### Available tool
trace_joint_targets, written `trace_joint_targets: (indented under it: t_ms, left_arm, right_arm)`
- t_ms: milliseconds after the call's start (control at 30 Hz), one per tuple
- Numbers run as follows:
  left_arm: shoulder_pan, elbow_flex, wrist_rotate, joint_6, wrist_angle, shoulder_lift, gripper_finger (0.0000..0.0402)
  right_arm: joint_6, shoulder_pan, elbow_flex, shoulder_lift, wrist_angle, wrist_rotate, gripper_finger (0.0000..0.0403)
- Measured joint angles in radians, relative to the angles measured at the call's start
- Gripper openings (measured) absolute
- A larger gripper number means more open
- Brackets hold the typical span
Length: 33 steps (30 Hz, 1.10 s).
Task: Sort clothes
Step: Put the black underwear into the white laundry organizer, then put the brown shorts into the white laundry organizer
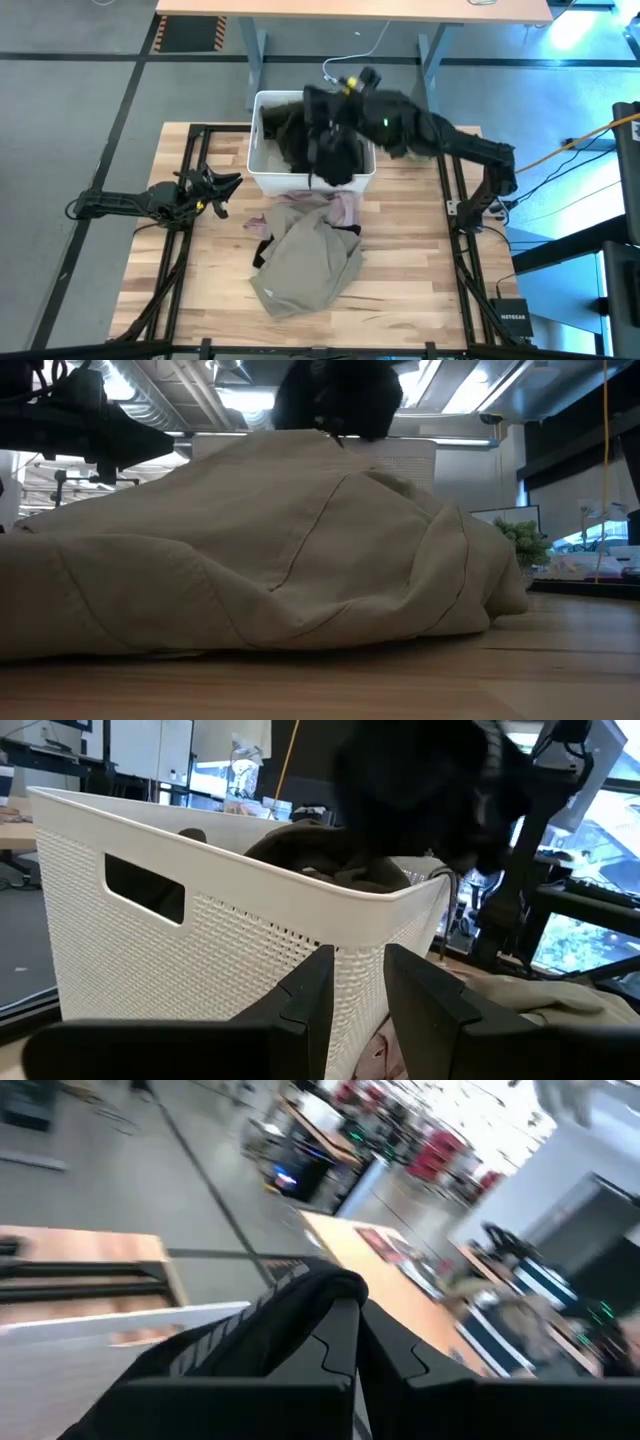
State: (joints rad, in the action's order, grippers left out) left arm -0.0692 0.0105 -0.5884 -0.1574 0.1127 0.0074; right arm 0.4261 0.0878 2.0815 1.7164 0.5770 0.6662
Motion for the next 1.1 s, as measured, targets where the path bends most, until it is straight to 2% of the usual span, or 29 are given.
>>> trace_joint_targets:
  t_ms: [133,233,500,633,833,1100]
  left_arm:
    - [0.0,0.0,0.0,0.0,0.0,0.0,0.0086]
    - [0.0,0.0,0.0,0.0,-0.001,0.0,0.0086]
    - [0.0,0.0,0.0,0.0,-0.005,0.0,0.0086]
    - [0.0,0.0,0.0,0.0,-0.008,0.0,0.0086]
    - [0.0,0.0,0.0,-0.009,-0.007,0.0,0.0086]
    - [0.0,0.0,0.0,-0.026,-0.009,0.0,0.0086]
  right_arm:
    - [-0.073,0.093,0.0,0.007,0.014,-0.005,0.0015]
    - [-0.167,0.139,0.0,0.015,0.068,-0.019,0.0034]
    - [-0.214,0.154,-0.002,0.024,0.199,-0.173,0.0139]
    - [-0.213,0.154,-0.001,0.024,0.201,-0.278,0.0171]
    - [-0.213,0.154,-0.001,0.024,0.198,-0.344,0.0181]
    - [-0.213,0.154,-0.001,0.024,0.197,-0.349,0.0182]
